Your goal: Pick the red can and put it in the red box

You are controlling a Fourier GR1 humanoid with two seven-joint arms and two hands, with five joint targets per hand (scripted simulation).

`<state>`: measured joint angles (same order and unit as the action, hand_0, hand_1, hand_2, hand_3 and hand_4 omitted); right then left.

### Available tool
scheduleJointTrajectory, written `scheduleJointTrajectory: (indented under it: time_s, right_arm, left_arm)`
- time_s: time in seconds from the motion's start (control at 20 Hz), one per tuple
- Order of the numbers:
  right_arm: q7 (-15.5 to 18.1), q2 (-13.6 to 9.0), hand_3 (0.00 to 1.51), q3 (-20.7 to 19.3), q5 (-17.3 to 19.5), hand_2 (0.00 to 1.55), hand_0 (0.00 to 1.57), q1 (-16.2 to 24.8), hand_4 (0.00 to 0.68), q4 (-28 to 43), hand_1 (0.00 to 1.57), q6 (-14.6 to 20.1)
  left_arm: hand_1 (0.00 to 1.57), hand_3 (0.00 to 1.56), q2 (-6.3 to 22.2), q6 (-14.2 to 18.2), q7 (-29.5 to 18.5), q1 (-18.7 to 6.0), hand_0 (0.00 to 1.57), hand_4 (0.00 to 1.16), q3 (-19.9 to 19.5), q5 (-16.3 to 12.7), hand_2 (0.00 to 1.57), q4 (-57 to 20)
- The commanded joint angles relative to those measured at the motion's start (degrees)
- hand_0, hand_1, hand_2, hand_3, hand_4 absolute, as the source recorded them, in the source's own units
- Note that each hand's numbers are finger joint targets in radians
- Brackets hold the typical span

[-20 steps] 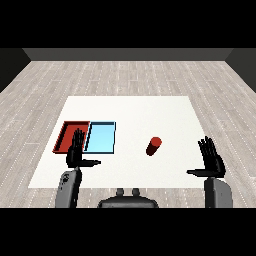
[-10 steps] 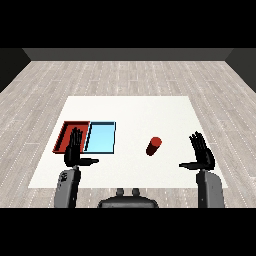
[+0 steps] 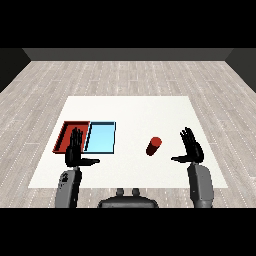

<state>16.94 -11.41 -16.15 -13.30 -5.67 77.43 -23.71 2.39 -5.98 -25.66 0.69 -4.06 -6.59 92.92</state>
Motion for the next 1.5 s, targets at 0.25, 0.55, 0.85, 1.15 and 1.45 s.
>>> scheduleJointTrajectory:
  time_s: [0.25,0.55,0.85,1.15,1.45]
  right_arm:
    - [-1.2,2.0,0.0,1.4,-1.4,0.0,0.0,-4.0,0.0,-6.3,0.0,1.6]
    - [-0.1,5.2,0.0,4.2,-0.4,0.0,0.0,-3.1,0.0,-5.9,0.0,4.2]
    - [-0.6,5.7,0.0,5.1,-2.2,0.0,0.0,-2.6,0.0,-7.2,0.0,2.5]
    - [-0.3,8.4,0.0,8.3,-1.0,0.0,0.0,-1.0,0.0,-4.5,0.0,5.6]
    - [5.7,7.3,0.0,7.7,-0.8,0.0,0.0,-4.9,0.0,-15.0,0.0,3.7]
  left_arm:
    - [0.0,0.0,-2.3,3.8,1.1,0.2,0.0,0.0,2.7,1.8,0.0,2.1]
    - [0.0,0.0,0.8,0.3,-3.7,-2.5,0.0,0.0,-1.4,0.4,0.0,-5.8]
    - [0.0,0.0,-0.6,0.9,-4.1,-1.4,0.0,0.0,0.0,0.8,0.0,-4.6]
    - [0.0,0.0,0.5,0.6,-1.8,-1.9,0.0,0.0,-0.9,0.3,0.0,-2.9]
    - [0.0,0.0,0.4,-0.7,3.1,2.3,0.0,0.0,0.4,-1.8,0.0,4.9]
